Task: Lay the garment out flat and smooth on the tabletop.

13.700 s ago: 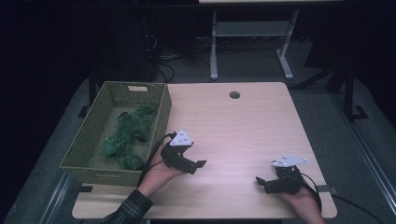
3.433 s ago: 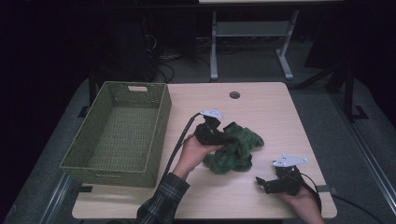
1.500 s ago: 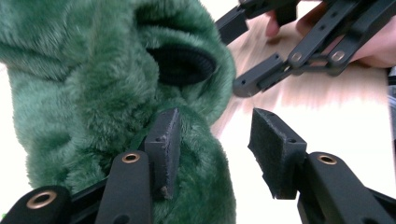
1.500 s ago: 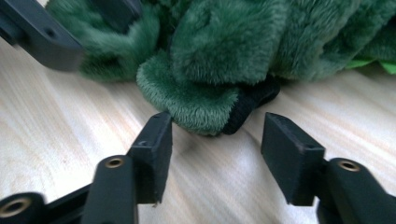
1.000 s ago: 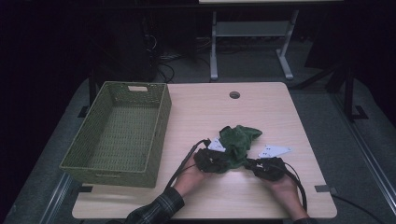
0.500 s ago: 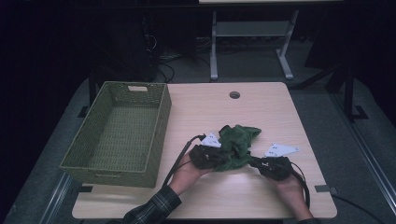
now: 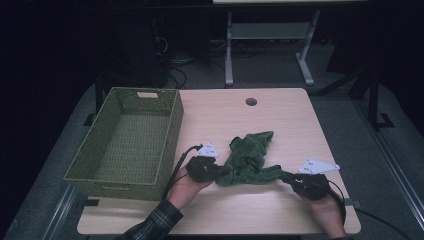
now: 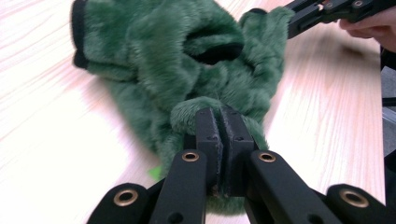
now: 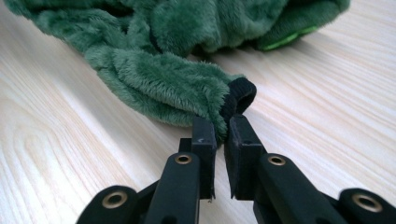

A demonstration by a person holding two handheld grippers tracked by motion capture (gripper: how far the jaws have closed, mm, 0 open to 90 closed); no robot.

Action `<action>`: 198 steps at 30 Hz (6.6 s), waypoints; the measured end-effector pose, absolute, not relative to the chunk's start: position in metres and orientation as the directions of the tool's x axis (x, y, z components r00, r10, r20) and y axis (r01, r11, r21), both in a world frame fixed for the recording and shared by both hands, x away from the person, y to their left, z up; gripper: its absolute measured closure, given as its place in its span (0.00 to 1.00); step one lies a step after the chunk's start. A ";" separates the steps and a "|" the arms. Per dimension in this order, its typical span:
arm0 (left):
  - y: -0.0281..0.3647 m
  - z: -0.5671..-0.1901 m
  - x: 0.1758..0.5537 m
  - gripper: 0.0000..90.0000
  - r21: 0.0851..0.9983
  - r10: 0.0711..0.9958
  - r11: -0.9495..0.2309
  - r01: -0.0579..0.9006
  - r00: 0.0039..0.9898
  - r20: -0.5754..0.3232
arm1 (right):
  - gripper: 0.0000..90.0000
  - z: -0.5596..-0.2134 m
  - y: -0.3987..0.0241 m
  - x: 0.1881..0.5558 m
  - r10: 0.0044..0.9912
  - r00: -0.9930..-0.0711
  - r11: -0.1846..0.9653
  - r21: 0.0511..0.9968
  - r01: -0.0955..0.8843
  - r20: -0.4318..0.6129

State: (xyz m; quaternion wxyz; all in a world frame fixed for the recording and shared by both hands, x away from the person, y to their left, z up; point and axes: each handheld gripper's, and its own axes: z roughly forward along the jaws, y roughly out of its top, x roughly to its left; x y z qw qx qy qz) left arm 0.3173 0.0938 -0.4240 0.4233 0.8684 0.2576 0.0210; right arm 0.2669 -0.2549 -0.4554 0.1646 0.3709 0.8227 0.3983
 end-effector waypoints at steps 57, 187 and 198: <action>0.091 -0.435 0.287 0.99 0.636 0.406 -0.620 0.460 0.881 -0.241 | 0.97 -0.461 -0.256 0.268 0.699 -0.711 0.447 0.730 0.518 0.077; 0.095 -0.426 0.351 0.63 0.627 0.513 -0.565 0.537 0.823 -0.243 | 0.78 -0.442 -0.222 0.337 0.666 -0.740 0.528 0.642 0.556 0.093; 0.080 -0.389 0.392 0.62 0.701 0.549 -0.504 0.505 0.814 -0.191 | 0.70 -0.399 -0.220 0.363 0.677 -0.729 0.456 0.719 0.524 0.101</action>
